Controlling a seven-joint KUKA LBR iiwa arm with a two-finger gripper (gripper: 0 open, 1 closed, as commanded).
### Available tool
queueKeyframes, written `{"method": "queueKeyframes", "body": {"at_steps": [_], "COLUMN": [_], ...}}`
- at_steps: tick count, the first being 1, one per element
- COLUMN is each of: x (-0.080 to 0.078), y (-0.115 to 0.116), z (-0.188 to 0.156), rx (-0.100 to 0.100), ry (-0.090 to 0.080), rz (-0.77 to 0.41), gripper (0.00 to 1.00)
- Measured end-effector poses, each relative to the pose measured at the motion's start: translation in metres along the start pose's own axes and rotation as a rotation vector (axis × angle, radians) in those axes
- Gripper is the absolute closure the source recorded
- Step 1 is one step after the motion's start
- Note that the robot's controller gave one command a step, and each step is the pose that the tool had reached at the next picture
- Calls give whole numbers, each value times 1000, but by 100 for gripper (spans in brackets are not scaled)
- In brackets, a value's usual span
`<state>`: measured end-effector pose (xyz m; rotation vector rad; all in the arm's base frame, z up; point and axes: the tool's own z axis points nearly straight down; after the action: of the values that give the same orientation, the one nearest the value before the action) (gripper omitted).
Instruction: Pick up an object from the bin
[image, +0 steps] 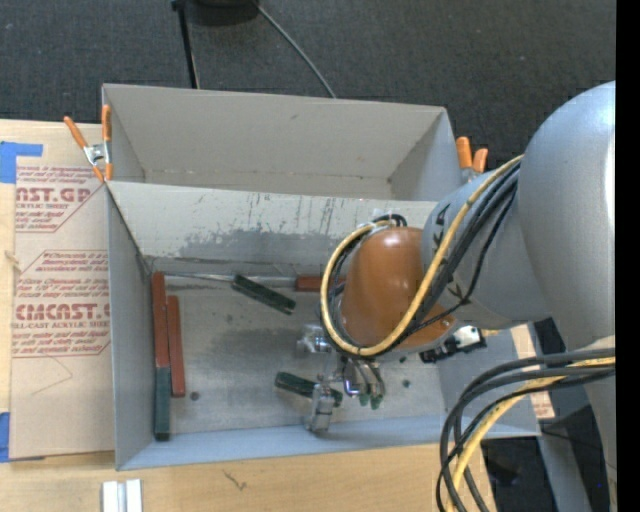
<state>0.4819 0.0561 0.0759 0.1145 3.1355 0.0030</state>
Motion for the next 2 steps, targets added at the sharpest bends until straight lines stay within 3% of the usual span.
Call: {"method": "queueKeyframes", "body": {"at_steps": [1,2], "x": [-3,-1], "y": [8,10], "z": [8,6], "rx": [2,2], "ry": [-4,0], "rz": [-26,-30], "gripper": [100,100]}}
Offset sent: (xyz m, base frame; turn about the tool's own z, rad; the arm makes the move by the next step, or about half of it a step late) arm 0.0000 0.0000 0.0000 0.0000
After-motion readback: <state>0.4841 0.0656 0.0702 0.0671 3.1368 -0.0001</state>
